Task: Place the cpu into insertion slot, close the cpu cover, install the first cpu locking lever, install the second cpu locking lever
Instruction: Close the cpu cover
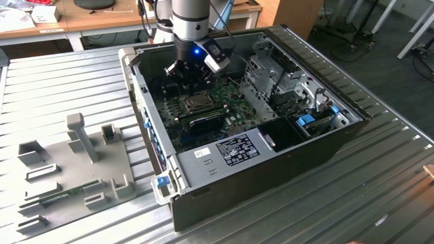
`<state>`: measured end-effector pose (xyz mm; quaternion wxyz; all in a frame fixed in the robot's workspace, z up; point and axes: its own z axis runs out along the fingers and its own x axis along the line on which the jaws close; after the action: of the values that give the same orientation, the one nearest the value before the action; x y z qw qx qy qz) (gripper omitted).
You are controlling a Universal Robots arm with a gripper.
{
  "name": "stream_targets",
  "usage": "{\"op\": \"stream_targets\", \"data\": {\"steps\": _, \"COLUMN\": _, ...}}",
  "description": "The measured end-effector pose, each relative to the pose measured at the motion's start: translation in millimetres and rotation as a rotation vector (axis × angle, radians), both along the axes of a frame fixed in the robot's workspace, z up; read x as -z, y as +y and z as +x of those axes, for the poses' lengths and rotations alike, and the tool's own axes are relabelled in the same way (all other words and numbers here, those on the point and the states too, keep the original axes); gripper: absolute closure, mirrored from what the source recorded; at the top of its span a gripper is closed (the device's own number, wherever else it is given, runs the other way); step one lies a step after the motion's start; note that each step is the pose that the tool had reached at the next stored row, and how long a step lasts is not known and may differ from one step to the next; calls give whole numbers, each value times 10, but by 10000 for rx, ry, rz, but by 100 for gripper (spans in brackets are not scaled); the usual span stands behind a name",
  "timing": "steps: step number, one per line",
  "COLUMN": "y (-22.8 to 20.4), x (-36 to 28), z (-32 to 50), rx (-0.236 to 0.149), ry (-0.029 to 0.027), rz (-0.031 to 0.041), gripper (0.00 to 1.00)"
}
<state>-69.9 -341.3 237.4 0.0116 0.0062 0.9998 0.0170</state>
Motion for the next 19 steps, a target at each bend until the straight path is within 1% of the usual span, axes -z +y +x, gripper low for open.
{"op": "stream_targets", "data": {"steps": 11, "y": 0, "x": 1, "z": 233, "rx": -1, "ry": 4, "rz": 0, "gripper": 90}}
{"op": "stream_targets", "data": {"steps": 19, "y": 0, "x": 4, "z": 249, "rx": -3, "ry": 3, "rz": 2, "gripper": 90}}
